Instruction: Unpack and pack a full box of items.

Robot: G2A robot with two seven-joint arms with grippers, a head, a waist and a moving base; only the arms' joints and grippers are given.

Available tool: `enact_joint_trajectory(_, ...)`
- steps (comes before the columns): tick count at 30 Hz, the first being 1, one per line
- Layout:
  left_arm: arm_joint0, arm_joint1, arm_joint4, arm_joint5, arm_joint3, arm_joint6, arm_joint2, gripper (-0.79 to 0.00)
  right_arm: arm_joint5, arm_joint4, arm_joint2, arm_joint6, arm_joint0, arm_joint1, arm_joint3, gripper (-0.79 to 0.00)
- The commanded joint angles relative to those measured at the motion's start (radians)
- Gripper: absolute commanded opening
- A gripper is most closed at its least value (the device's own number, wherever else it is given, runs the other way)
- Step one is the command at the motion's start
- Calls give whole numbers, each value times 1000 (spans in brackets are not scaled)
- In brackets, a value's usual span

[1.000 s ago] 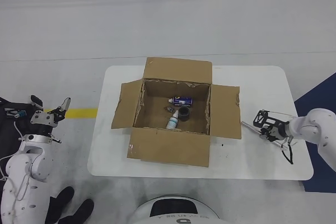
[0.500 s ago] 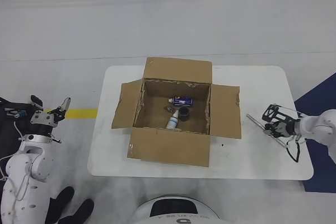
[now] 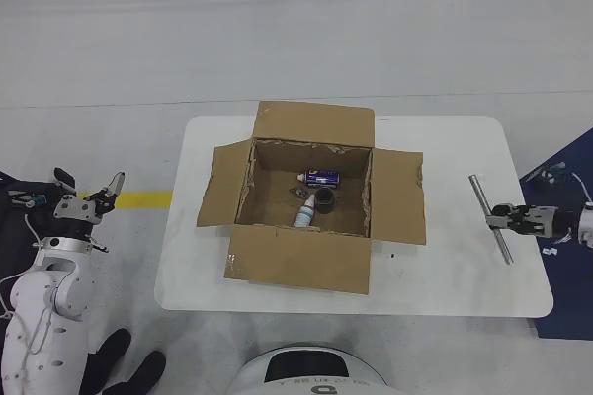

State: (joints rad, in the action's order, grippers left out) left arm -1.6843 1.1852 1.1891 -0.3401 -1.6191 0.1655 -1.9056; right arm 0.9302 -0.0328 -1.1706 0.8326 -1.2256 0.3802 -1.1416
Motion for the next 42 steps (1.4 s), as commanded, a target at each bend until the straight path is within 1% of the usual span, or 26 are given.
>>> enact_joint_trajectory(1,0,0,0,0,0,0,0,0,-82,-269,13,139,19,-4,-12,-785)
enact_joint_trajectory(4,0,0,0,0,0,0,0,0,-239,-514,30,297,59,-10,-33,-785)
enact_joint_trajectory(7,0,0,0,0,0,0,0,0,-373,-692,40,431,106,-6,-21,-785)
enact_joint_trajectory(9,0,0,0,0,0,0,0,0,-446,-782,45,504,138,3,-1,-785)
enact_joint_trajectory(12,0,0,0,0,0,0,0,0,-521,-848,52,579,184,22,26,-785)
enact_joint_trajectory(15,0,0,0,0,0,0,0,0,-565,-868,59,623,220,42,36,-785)
enact_joint_trajectory(16,0,0,0,0,0,0,0,0,-574,-852,62,631,231,47,35,-785)
enact_joint_trajectory(17,0,0,0,0,0,0,0,0,-576,-834,64,634,236,50,39,-785)
enact_joint_trajectory(26,0,0,0,0,0,0,0,0,-576,-834,64,634,236,50,39,-785)
enact_joint_trajectory(27,0,0,0,0,0,0,0,0,-582,-828,67,616,230,51,38,-785)
enact_joint_trajectory(29,0,0,0,0,0,0,0,0,-606,-803,71,571,222,55,1,-785)
enact_joint_trajectory(32,0,0,0,0,0,0,0,0,-626,-768,81,562,244,67,-117,-785)
enact_joint_trajectory(35,0,0,0,0,0,0,0,0,-685,-711,123,534,289,90,-233,-785)
enact_joint_trajectory(37,0,0,0,0,0,0,0,0,-729,-658,174,515,331,115,-303,-785)
enact_joint_trajectory(39,0,0,0,0,0,0,0,0,-774,-604,232,487,381,146,-334,-785)
enact_joint_trajectory(42,0,0,0,0,0,0,0,0,-868,-557,323,400,458,200,-345,-785)
